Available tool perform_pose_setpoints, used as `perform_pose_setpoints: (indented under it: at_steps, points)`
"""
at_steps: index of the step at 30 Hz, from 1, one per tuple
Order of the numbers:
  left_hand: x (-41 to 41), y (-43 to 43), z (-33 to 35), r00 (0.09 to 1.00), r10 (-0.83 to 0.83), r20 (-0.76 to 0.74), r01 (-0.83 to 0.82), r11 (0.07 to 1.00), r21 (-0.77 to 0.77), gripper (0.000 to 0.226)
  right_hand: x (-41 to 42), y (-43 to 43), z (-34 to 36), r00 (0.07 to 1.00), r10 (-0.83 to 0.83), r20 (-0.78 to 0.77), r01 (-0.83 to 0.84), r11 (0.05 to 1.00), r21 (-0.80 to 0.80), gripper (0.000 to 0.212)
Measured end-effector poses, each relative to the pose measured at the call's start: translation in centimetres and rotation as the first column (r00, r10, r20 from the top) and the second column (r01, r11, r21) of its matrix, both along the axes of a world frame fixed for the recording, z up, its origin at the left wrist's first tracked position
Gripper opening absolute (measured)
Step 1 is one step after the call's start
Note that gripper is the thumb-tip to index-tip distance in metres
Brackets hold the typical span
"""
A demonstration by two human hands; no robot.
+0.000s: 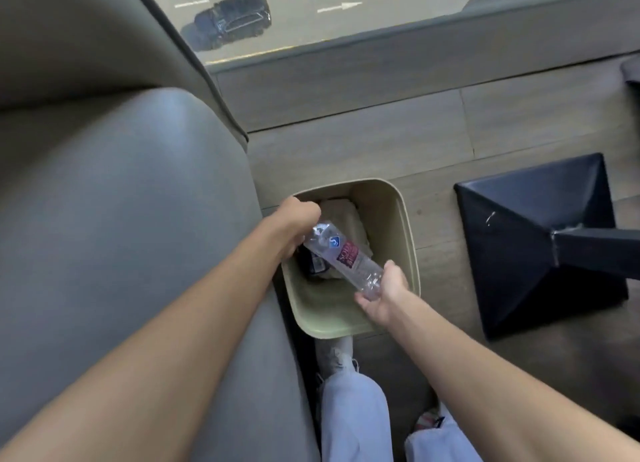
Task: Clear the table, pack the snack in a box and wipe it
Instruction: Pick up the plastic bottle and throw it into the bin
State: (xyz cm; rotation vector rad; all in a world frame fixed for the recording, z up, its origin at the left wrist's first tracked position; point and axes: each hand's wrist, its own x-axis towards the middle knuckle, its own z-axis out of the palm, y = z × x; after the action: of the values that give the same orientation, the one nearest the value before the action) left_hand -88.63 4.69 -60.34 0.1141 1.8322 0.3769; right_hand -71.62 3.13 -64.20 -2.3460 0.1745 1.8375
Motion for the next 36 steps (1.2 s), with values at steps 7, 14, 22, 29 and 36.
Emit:
perform_pose_setpoints:
  at_steps: [7,14,22,29,36]
  points:
    - [1.0,-1.7,-2.5,0.99,-0.122,-0.072,0.121,0.992,-0.021,0.022,-0.9,1.9,0.0,0.863,0.5,0.077,-0.503,0.864,0.021,0.054]
    - [1.2,-5.1,2.8,0.9,-0.371,-0.227,0.415,0.891,0.186,0.04,1.9,2.7,8.5,-0.145,0.869,0.473,-0.955,-0.248,0.162,0.051]
    - [1.1,-10.0,21.5,0.674,-0.572,-0.466,0.672,0.738,0.066,0.034,2.1,0.3,26.4,-0.539,0.628,0.562,-0.765,-0.643,-0.015,0.064]
    - [1.7,-12.4,38.7,0.477,-0.702,-0.528,0.8,0.596,-0.069,0.043,-0.1,-2.0,43.2,-0.402,0.634,0.661,-0.801,-0.593,0.082,0.059]
    - [5.3,-11.3,49.6,0.228,-0.757,-0.612,0.889,0.419,-0.186,0.065,6.9,-2.7,54.7,-0.247,0.574,0.78,-0.841,-0.527,0.121,0.063]
